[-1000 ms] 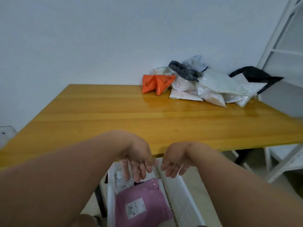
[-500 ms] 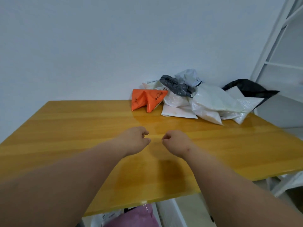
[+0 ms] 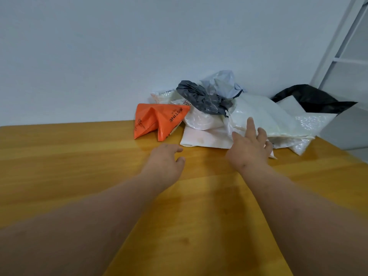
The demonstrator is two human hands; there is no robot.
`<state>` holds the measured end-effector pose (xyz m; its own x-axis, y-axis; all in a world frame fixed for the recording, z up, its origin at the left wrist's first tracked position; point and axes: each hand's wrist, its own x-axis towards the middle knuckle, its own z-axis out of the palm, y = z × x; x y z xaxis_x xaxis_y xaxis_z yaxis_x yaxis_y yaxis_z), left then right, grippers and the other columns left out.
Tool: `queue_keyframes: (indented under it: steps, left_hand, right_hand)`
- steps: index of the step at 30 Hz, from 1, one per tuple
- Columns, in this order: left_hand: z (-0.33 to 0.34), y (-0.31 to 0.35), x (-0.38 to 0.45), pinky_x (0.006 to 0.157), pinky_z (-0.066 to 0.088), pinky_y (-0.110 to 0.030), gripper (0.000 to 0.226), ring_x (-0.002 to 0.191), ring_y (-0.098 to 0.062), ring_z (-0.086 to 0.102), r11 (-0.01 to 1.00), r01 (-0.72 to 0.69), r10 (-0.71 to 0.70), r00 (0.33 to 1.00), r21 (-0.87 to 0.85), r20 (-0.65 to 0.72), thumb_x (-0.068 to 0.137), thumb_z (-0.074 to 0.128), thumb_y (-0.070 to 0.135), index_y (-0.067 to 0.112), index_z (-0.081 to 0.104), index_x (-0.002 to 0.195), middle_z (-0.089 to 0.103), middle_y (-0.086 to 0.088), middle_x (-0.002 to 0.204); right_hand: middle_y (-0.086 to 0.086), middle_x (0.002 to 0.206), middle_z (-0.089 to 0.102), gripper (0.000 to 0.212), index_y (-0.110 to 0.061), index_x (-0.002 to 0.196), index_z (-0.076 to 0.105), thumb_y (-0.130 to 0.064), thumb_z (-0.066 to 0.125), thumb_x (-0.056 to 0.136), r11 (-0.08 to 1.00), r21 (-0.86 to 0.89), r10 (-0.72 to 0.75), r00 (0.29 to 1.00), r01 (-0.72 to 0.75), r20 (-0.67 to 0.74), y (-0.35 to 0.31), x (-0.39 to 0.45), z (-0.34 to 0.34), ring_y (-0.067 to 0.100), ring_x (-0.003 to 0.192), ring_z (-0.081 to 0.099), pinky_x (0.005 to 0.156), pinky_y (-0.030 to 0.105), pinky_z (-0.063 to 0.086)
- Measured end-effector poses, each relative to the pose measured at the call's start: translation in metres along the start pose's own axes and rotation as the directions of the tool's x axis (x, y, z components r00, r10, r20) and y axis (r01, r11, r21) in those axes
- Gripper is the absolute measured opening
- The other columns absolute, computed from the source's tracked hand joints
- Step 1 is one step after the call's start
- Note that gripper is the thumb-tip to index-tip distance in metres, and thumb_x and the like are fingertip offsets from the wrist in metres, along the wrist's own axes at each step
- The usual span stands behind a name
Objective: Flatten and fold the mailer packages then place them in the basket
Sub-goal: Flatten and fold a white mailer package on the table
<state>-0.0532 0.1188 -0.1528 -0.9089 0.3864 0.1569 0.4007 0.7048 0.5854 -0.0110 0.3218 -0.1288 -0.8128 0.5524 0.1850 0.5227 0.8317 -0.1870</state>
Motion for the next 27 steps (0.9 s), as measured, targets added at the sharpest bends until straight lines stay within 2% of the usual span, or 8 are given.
queue_keyframes:
  steps: [4,8,13,16,18,22,27]
  left_hand:
    - [0.005,-0.005,0.007,0.109,0.035,-0.038,0.036,0.130,-0.021,0.042,1.000,0.010,-0.011,1.000,0.007,0.012,0.098,0.053,0.030,0.023,0.056,0.133,0.049,-0.001,0.139]
    - [0.001,-0.008,0.000,0.107,0.037,-0.035,0.036,0.129,-0.019,0.043,0.999,0.036,-0.036,0.999,-0.003,0.033,0.098,0.053,0.030,0.024,0.055,0.134,0.049,0.000,0.139]
    - [-0.015,-0.003,-0.025,0.107,0.038,-0.034,0.039,0.129,-0.018,0.046,0.995,0.065,-0.061,0.997,-0.077,0.053,0.099,0.053,0.031,0.023,0.053,0.136,0.047,0.001,0.143]
    - [-0.031,0.003,-0.046,0.099,0.036,-0.025,0.041,0.128,-0.017,0.047,0.994,0.064,-0.059,0.996,-0.091,0.065,0.099,0.053,0.032,0.024,0.051,0.139,0.045,0.003,0.146]
    - [-0.043,0.007,-0.060,0.100,0.034,-0.025,0.042,0.130,-0.016,0.046,0.993,0.057,-0.051,0.997,-0.099,0.062,0.099,0.053,0.032,0.023,0.050,0.140,0.045,0.003,0.147]
    - [-0.065,0.011,-0.086,0.105,0.033,-0.026,0.043,0.133,-0.017,0.044,0.994,0.047,-0.043,0.998,-0.100,0.045,0.098,0.055,0.032,0.022,0.050,0.140,0.047,0.001,0.146]
    - [-0.090,0.014,-0.117,0.103,0.037,-0.029,0.044,0.128,-0.019,0.048,0.982,0.086,-0.081,0.996,-0.167,0.034,0.098,0.054,0.036,0.021,0.050,0.140,0.051,-0.001,0.142]
  right_hand:
    - [-0.007,0.163,-0.009,0.061,-0.022,0.145,0.037,-0.012,0.045,0.085,0.999,-0.024,0.045,0.999,-0.045,0.022,-0.002,0.016,0.005,0.031,0.145,0.002,0.113,0.055,0.012]
    - [-0.008,0.160,0.003,0.061,-0.019,0.142,0.037,-0.011,0.046,0.082,0.996,0.053,0.073,0.994,-0.069,-0.080,-0.004,0.004,0.005,0.029,0.136,0.015,0.106,0.049,0.020]
    - [-0.009,0.161,0.000,0.068,-0.019,0.145,0.030,-0.010,0.051,0.082,0.978,0.176,0.132,0.983,-0.108,-0.126,-0.001,-0.028,-0.006,0.028,0.139,0.012,0.110,0.047,0.017]
    - [-0.009,0.161,0.000,0.074,-0.018,0.149,0.025,-0.009,0.054,0.081,0.954,0.260,0.189,0.973,-0.150,-0.134,-0.004,-0.044,-0.028,0.029,0.140,0.014,0.111,0.048,0.021]
    - [-0.009,0.161,0.001,0.076,-0.017,0.150,0.024,-0.010,0.054,0.081,0.942,0.294,0.212,0.966,-0.163,-0.145,-0.005,-0.055,-0.046,0.030,0.139,0.016,0.109,0.049,0.025]
    - [-0.007,0.160,0.005,0.074,-0.014,0.150,0.023,-0.009,0.051,0.082,0.933,0.340,0.197,0.959,-0.119,-0.205,-0.011,-0.080,-0.076,0.033,0.131,0.022,0.105,0.047,0.030]
    - [-0.003,0.161,0.009,0.074,-0.015,0.153,0.022,-0.011,0.050,0.084,0.926,0.374,0.163,0.947,-0.050,-0.278,-0.029,-0.117,-0.106,0.033,0.130,0.025,0.106,0.043,0.025]
